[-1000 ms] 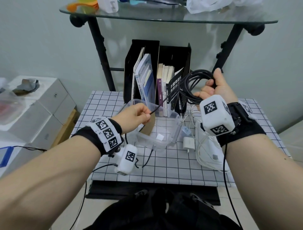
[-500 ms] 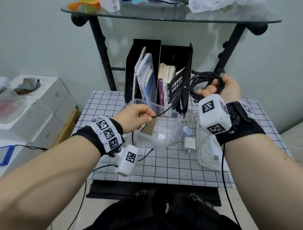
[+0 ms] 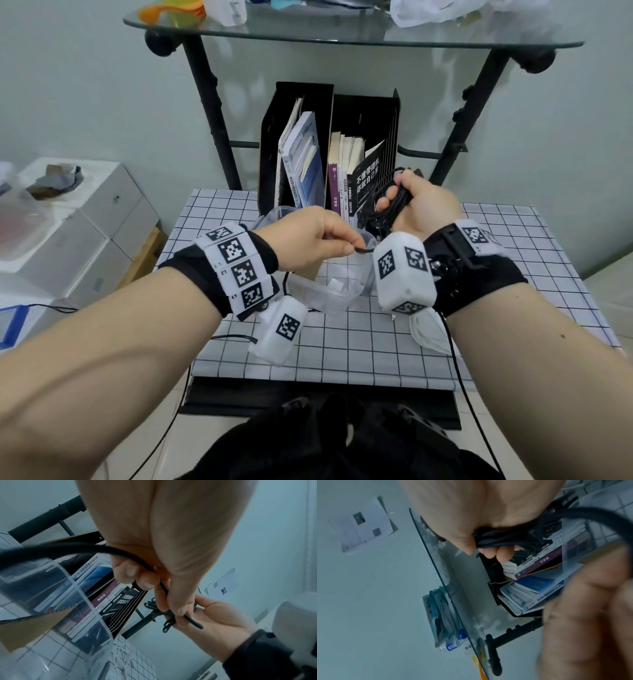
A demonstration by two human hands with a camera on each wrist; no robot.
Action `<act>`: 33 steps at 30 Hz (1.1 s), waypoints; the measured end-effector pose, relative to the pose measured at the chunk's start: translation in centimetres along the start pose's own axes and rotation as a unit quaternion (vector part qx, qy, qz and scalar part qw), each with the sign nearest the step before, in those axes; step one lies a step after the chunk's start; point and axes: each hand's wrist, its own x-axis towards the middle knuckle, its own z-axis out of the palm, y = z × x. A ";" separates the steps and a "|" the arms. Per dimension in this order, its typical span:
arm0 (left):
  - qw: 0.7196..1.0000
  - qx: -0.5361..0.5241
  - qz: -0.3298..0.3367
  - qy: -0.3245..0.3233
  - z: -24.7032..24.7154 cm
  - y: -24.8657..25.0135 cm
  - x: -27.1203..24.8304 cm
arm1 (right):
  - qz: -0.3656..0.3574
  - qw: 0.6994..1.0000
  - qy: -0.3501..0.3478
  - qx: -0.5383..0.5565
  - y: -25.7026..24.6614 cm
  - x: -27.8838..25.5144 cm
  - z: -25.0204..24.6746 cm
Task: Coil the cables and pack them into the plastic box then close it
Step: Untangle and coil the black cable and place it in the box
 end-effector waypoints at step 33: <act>0.937 -0.319 -0.067 0.126 -0.8 -0.8 0.8 | 0.147 0.905 -0.253 -0.309 0.0 -3.3 -0.6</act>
